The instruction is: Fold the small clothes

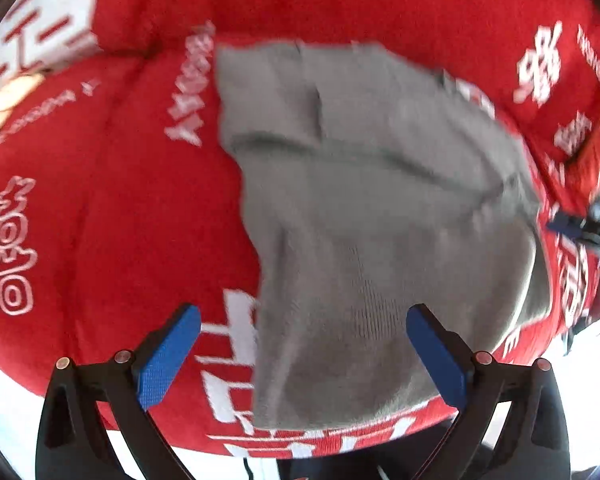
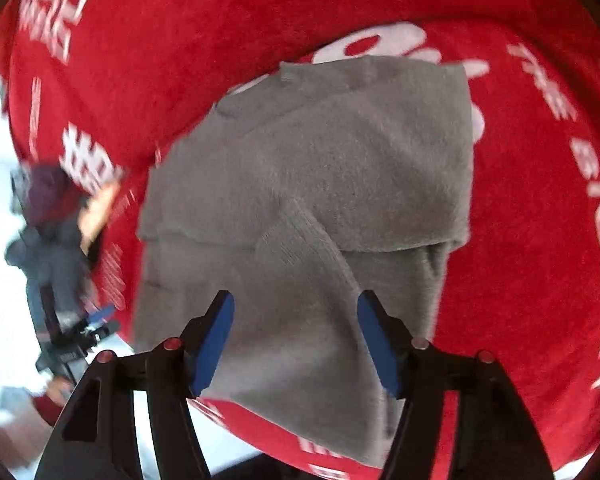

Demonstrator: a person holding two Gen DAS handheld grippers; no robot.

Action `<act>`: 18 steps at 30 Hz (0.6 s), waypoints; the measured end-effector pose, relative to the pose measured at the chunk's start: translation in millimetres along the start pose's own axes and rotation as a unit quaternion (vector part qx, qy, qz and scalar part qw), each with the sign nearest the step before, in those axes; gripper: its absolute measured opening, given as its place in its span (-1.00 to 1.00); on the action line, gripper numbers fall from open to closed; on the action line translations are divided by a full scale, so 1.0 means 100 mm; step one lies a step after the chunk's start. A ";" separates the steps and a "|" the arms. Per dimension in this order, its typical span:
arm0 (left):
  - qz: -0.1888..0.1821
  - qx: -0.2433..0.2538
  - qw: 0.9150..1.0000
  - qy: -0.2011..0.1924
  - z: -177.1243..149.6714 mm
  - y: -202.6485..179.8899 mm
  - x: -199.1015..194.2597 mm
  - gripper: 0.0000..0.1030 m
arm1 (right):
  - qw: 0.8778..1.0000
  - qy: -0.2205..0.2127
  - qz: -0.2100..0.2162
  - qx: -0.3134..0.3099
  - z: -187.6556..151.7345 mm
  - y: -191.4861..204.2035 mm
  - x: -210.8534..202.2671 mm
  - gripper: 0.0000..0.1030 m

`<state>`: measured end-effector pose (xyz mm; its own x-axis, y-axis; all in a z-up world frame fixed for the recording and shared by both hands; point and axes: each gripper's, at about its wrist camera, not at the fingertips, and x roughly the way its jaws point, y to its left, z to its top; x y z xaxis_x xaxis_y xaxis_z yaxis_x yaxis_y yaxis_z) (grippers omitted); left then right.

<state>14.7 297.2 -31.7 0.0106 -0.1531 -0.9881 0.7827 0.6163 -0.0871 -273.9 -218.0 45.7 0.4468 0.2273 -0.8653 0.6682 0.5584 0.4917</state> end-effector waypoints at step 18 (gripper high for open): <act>-0.012 0.002 1.000 -0.017 0.04 -0.10 -0.07 -0.72 | 0.993 0.018 -0.068 -0.100 -0.03 0.26 0.16 -0.88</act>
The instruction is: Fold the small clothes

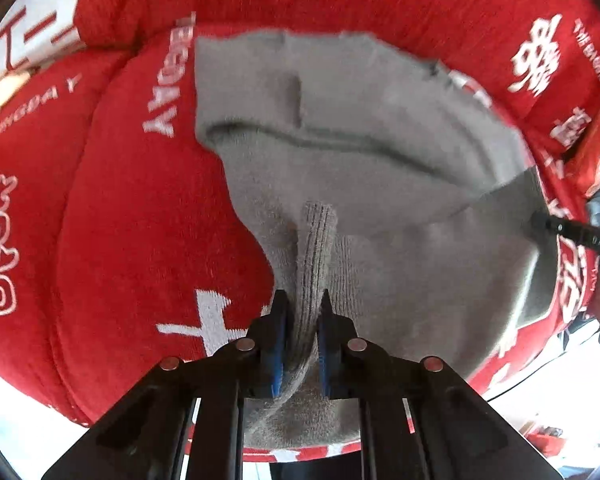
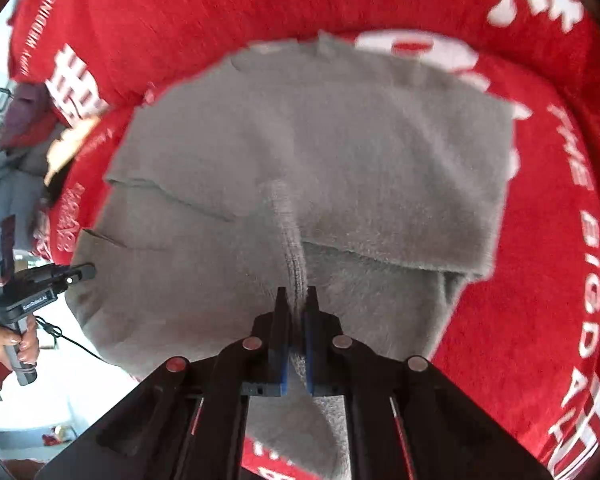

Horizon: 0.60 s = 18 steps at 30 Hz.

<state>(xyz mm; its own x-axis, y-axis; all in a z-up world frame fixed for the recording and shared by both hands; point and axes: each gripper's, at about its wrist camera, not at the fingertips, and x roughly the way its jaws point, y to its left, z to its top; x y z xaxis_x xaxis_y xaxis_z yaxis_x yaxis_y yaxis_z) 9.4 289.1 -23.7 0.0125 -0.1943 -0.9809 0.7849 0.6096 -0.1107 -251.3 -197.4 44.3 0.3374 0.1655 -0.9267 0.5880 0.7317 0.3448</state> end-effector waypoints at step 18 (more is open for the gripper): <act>-0.028 0.027 0.988 -0.152 1.28 -0.20 -0.68 -0.84 | 0.992 -0.128 -0.006 -0.021 0.80 0.11 -0.90 -0.88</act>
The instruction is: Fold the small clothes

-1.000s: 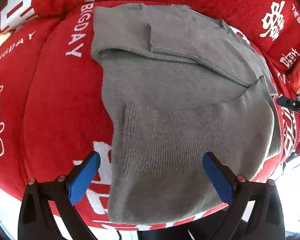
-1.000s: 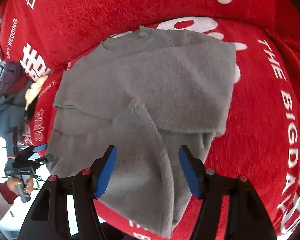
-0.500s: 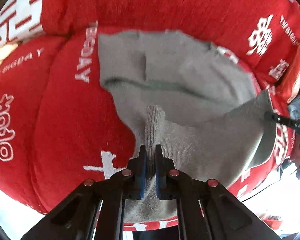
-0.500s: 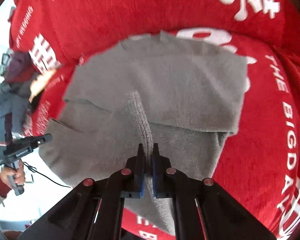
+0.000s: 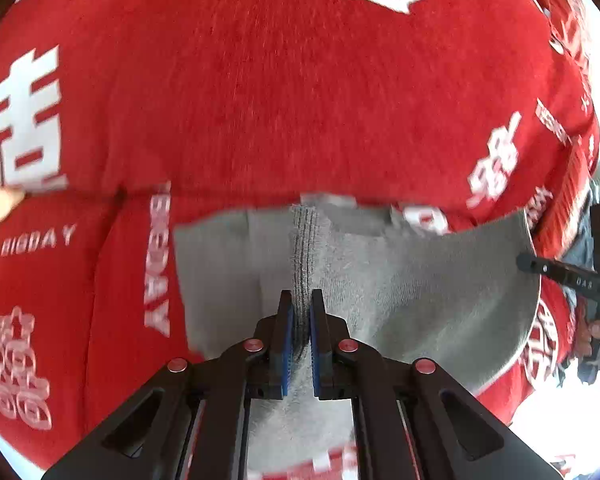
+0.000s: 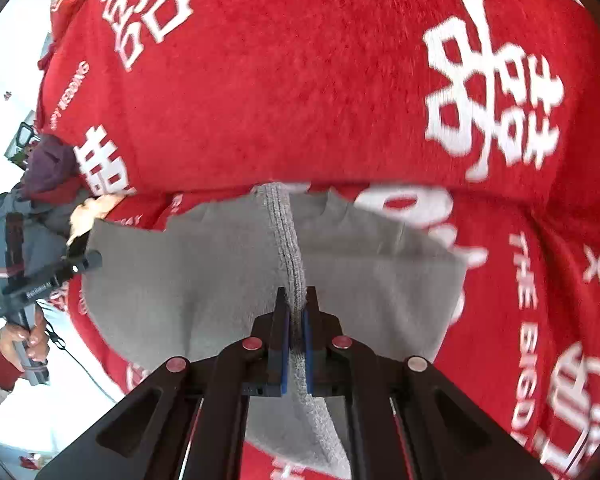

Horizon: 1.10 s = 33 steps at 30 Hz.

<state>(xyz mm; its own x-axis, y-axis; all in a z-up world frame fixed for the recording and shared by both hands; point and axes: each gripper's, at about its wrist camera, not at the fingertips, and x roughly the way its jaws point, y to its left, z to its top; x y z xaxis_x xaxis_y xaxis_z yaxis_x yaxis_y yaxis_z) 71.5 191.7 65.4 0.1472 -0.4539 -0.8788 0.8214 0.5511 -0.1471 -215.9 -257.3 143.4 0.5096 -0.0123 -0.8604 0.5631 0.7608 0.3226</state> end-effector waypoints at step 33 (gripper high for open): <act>0.112 -0.102 0.981 0.122 -0.50 0.46 0.56 0.55 | 0.967 0.068 0.147 0.197 -0.37 -0.66 0.85 0.00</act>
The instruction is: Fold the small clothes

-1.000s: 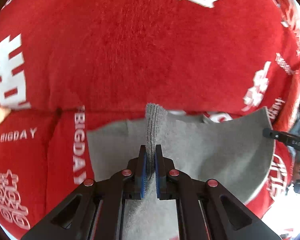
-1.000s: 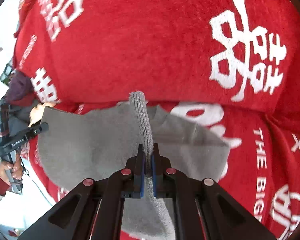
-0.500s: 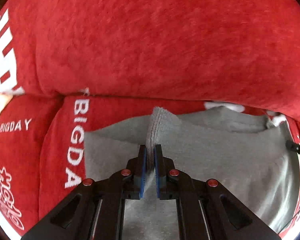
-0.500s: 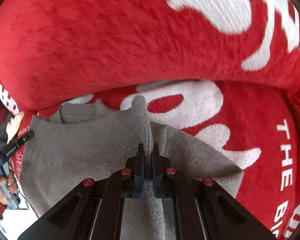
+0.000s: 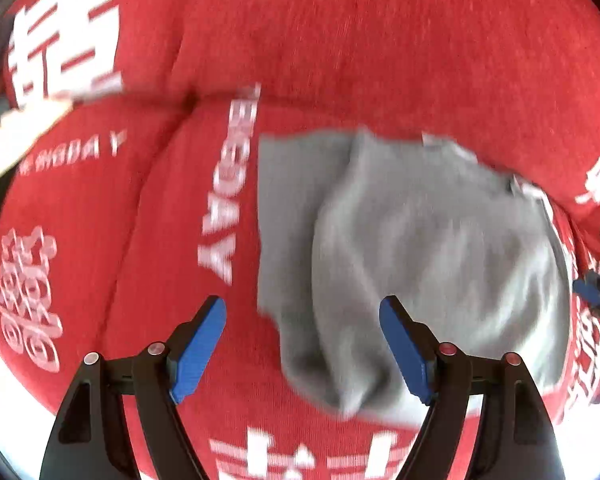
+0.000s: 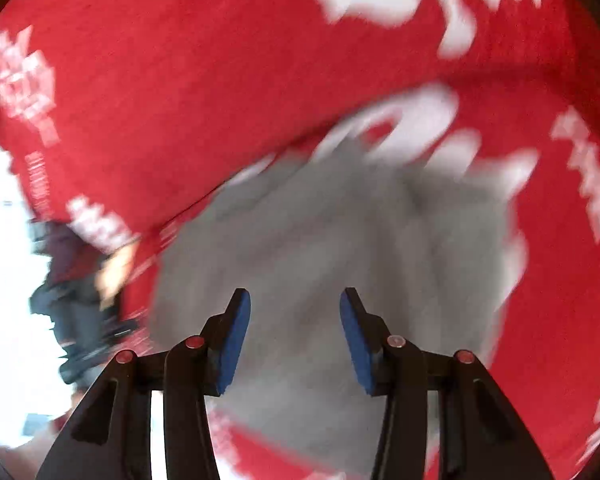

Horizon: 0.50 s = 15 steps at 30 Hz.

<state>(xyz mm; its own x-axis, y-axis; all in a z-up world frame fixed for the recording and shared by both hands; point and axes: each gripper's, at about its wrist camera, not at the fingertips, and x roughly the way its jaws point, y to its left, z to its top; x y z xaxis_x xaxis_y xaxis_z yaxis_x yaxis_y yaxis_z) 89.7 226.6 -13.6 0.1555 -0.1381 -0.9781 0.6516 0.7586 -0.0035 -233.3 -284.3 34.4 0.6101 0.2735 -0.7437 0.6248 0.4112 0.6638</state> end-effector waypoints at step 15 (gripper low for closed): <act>-0.157 0.106 0.981 0.041 -0.35 -0.19 0.30 0.34 | 0.967 0.011 0.091 0.237 -1.55 0.00 0.91 0.05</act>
<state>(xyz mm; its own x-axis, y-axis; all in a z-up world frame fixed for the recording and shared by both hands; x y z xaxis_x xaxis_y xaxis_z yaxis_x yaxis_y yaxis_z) 56.2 230.2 -50.0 -0.1322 -0.2866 -0.9489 0.7994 0.5352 -0.2730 -253.2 -124.7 -45.7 0.7230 0.3251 -0.6096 0.6650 -0.0883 0.7416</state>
